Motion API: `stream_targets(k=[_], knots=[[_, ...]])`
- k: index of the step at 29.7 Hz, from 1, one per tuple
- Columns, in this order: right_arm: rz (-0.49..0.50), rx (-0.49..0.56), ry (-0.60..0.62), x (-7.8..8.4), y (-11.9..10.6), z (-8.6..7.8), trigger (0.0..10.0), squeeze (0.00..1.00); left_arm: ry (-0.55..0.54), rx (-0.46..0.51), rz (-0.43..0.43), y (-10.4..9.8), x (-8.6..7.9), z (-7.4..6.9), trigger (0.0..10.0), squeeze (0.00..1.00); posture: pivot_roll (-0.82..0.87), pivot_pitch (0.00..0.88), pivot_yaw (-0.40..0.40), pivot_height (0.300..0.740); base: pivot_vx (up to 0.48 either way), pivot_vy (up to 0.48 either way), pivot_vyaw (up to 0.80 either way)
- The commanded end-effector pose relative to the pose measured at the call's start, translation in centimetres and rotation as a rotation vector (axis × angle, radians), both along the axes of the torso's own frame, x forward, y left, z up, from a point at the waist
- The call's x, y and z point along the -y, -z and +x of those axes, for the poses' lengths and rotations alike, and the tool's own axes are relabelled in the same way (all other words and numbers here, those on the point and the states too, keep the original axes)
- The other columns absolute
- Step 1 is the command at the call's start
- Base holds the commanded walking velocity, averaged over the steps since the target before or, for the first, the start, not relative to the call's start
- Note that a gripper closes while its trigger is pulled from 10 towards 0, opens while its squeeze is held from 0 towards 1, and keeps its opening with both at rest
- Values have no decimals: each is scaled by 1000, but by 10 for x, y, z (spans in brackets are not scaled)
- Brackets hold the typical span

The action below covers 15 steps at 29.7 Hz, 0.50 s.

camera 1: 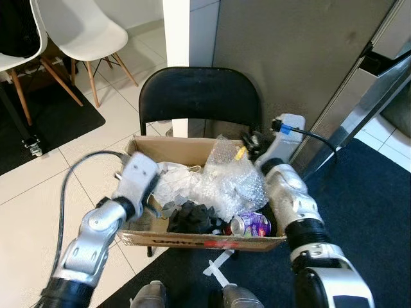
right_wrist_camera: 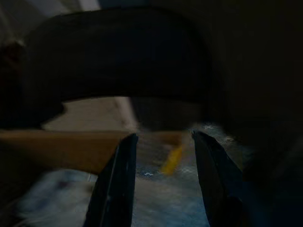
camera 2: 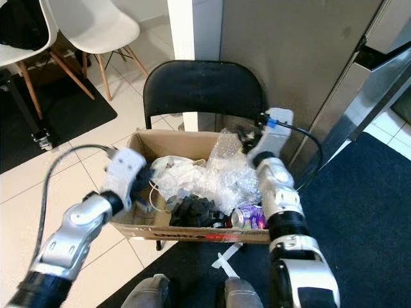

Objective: Picking trash to rubbish bin

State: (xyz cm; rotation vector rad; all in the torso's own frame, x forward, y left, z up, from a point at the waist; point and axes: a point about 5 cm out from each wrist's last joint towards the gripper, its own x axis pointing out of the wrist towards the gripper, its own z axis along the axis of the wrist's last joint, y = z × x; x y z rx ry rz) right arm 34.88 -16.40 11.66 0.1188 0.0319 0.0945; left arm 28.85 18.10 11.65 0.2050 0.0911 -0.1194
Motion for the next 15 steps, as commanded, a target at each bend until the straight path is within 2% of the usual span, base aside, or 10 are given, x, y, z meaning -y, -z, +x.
stream_targets(k=[1,4,8,15], knots=[[-69,11,-27,-8,1,-7,10000,0,-117,-9,-54,5,-10,-3,10000,0,67,61,-12,740,0,0,0],[-79,28,-24,-10,2,-11,10000,0,-128,15,-80,3,-9,-5,10000,0,65,58,-13,740,0,0,0],[-54,85,22,-15,10,-28,10000,0,-92,97,-145,-5,3,-14,10000,0,65,48,-13,740,0,0,0],[-74,71,67,-13,16,-34,10000,0,-100,114,-132,-5,6,-14,10000,0,62,38,-15,740,0,0,-58]])
